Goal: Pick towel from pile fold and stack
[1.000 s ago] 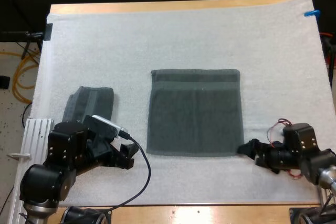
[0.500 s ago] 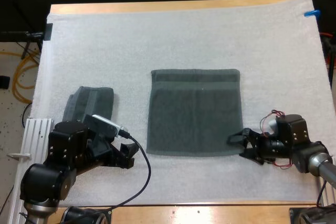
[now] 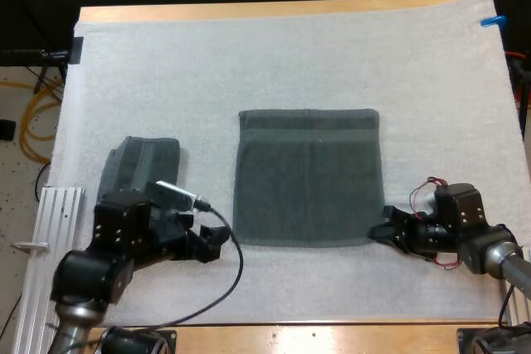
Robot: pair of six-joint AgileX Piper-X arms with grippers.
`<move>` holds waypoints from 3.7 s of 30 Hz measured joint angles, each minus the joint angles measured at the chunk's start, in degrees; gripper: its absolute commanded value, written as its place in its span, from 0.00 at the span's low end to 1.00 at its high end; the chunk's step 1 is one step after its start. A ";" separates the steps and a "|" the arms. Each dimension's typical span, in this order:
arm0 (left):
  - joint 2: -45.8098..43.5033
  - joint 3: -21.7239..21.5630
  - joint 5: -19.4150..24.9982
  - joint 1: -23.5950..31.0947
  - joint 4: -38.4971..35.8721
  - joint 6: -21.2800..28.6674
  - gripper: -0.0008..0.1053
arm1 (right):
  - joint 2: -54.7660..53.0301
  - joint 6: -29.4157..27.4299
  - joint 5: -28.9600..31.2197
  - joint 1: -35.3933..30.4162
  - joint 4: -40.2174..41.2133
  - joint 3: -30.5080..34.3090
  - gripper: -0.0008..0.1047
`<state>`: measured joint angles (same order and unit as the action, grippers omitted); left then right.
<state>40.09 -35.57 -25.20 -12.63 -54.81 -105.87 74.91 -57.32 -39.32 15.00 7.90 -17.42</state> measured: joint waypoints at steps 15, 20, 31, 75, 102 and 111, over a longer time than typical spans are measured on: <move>25.04 4.59 -3.05 0.00 16.00 -5.60 0.67 | 0.00 -0.06 0.00 0.00 0.00 0.00 0.01; 32.79 4.59 -5.68 0.00 19.30 -5.60 0.67 | 0.00 -0.06 0.00 0.00 0.00 0.00 0.01; 41.98 3.98 -15.10 0.63 24.83 -5.60 0.67 | 0.00 -0.06 0.00 0.00 0.00 0.00 0.01; 39.70 4.32 -16.31 -1.55 14.39 0.32 0.01 | -4.84 -0.89 -3.92 2.76 1.81 0.00 0.01; 43.67 4.32 -17.48 3.95 56.45 -24.29 0.01 | 6.31 17.11 5.81 -4.67 -18.96 -9.12 0.01; 52.16 0.99 -16.42 3.95 61.10 -26.13 0.01 | 17.36 17.22 4.46 -4.68 -20.57 -19.06 0.01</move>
<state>92.25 -34.58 -41.62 -8.68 6.29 -131.99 92.27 -40.10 -34.86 10.33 -12.67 -36.47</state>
